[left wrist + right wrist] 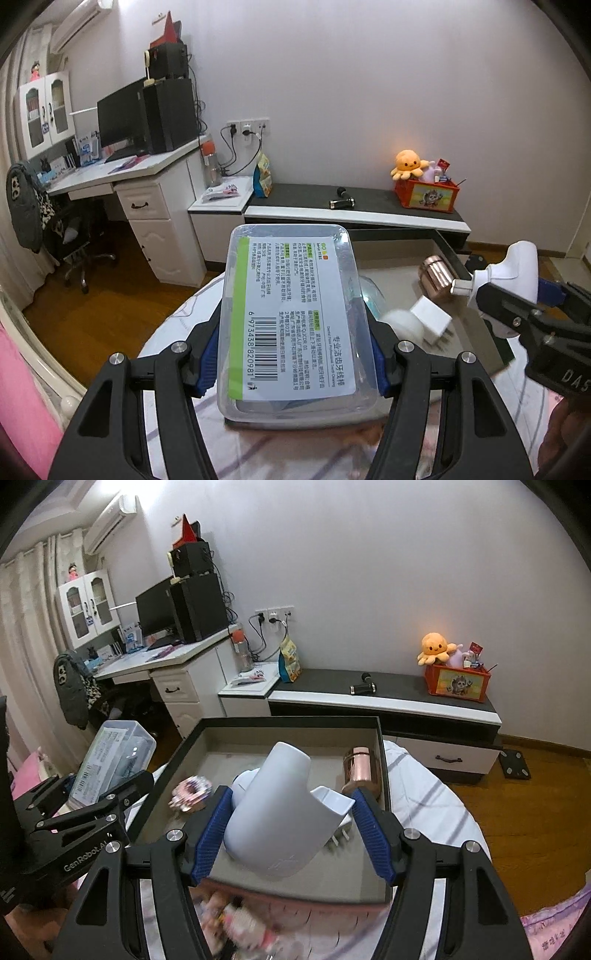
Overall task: Organize rigid objects
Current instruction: 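Carry both items into the box tray and open both tools, then withdraw both tools from the tray back toward the remaining items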
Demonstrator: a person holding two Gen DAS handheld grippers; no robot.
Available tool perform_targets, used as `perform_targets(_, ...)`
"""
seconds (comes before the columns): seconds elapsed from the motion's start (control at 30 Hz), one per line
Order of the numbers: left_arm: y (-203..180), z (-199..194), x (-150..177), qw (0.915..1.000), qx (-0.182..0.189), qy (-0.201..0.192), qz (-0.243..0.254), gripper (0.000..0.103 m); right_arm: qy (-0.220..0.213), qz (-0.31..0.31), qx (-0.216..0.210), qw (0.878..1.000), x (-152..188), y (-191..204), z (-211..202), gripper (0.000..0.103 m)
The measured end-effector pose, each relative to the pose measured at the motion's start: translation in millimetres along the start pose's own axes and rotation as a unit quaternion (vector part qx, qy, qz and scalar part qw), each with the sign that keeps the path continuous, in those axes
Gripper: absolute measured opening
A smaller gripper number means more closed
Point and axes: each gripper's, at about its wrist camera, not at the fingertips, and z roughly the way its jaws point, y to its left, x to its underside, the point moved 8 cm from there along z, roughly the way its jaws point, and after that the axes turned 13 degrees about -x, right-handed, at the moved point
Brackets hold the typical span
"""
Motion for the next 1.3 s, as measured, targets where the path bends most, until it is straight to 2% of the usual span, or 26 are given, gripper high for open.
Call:
perform_targets(0.23, -18.4, 42.0, -0.4, 0.9995, -0.002, 0.029, 0.009, 0.064, 0.027, 0.016, 0.006, 0.999, 2.5, -18.0, 37.0, 0.067)
perform_targets(0.53, -30.1, 59.6, 9.0, 0.9985, 0.002, 0.051, 0.02, 0.065, 0.045, 0.023, 0.014, 0.999, 9.1, -24.9, 52.1, 0.068)
perform_targets(0.57, -29.7, 60.0, 8.9, 0.9985, 0.001, 0.05, 0.021, 0.067, 0.047, 0.025, 0.013, 0.999, 10.3, -25.4, 53.3, 0.069)
perform_targets(0.6, -29.1, 59.7, 8.6, 0.9985, 0.001, 0.05, 0.022, 0.073, 0.048, 0.027, 0.012, 0.998, 10.9, -26.3, 54.0, 0.074)
perform_targets(0.63, -28.2, 59.0, 7.8, 0.9986, 0.003, 0.048, 0.022, 0.077, 0.047, 0.03, 0.012, 0.998, 11.4, -26.5, 53.5, 0.084)
perform_targets(0.67, -27.4, 56.8, 7.5, 0.9987, 0.002, 0.045, 0.021, 0.085, 0.042, 0.032, 0.012, 0.999, 11.4, -26.6, 51.6, 0.085)
perform_targets(0.7, -24.3, 53.6, 7.1, 0.999, -0.007, 0.04, 0.02, 0.089, 0.041, 0.034, 0.011, 0.999, 10.7, -26.5, 51.3, 0.086)
perform_targets(0.77, -20.3, 47.8, 5.6, 0.9992, -0.011, 0.035, 0.015, 0.092, 0.038, 0.039, 0.011, 0.998, 10.8, -25.8, 47.4, 0.089)
perform_targets(0.83, -15.3, 43.3, 5.8, 0.9993, -0.013, 0.035, 0.008, 0.098, 0.032, 0.039, 0.025, 0.998, 9.7, -26.8, 41.4, 0.103)
perform_targets(0.87, -12.0, 39.3, 5.9, 0.9994, -0.011, 0.034, 0.002, 0.103, 0.026, 0.04, 0.028, 0.998, 8.7, -26.5, 37.1, 0.103)
perform_targets(1.07, 4.6, 12.3, 13.4, 0.9993, -0.021, 0.029, -0.012, 0.103, -0.002, 0.057, 0.025, 0.998, 7.3, -18.9, 5.6, 0.103)
perform_targets(1.2, 10.0, -5.8, 20.1, 0.9991, 0.014, 0.023, -0.032, 0.103, -0.022, 0.064, 0.022, 0.997, 10.8, -10.4, -16.9, 0.103)
perform_targets(1.3, 21.0, -22.7, 26.3, 0.9988, 0.012, 0.002, -0.047, 0.103, -0.026, 0.061, 0.023, 0.998, 16.7, -2.3, -31.4, 0.103)
